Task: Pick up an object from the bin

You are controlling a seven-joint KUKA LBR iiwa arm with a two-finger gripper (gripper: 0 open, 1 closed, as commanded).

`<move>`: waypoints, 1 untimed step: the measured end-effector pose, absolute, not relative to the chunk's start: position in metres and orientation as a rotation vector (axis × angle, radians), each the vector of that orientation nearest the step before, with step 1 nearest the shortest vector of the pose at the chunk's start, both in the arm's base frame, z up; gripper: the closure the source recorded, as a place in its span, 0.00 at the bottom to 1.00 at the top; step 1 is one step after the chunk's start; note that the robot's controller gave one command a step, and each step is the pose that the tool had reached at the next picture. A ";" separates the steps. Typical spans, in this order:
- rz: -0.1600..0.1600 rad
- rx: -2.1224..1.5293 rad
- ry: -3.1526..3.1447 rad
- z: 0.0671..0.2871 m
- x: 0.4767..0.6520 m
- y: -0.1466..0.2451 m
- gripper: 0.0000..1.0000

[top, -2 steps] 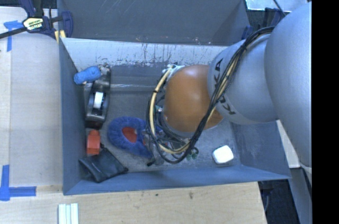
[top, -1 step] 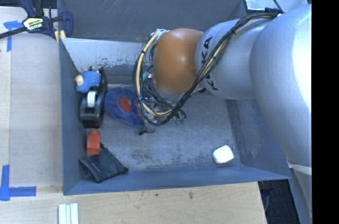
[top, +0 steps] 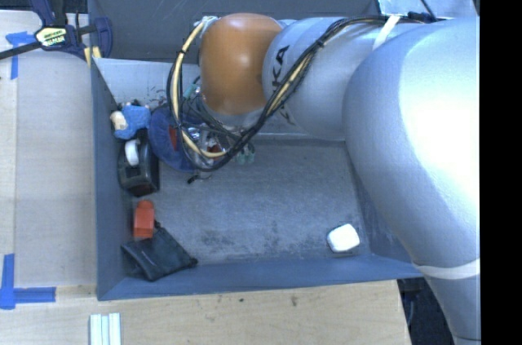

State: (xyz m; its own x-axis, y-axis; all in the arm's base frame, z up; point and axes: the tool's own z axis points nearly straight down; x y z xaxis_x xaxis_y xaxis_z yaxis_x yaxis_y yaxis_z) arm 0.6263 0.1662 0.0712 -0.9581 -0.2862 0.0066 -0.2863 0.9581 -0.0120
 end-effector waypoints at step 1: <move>0.014 0.468 -3.108 0.073 0.623 0.165 1.00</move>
Offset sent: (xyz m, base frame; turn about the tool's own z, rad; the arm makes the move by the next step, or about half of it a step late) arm -0.0069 0.0051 -0.0012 -0.0139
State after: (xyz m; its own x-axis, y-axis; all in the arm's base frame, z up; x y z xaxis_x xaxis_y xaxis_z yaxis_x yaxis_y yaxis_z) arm 0.6225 0.1653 0.0727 -0.9556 -0.2947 -0.0003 -0.2947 0.9556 -0.0087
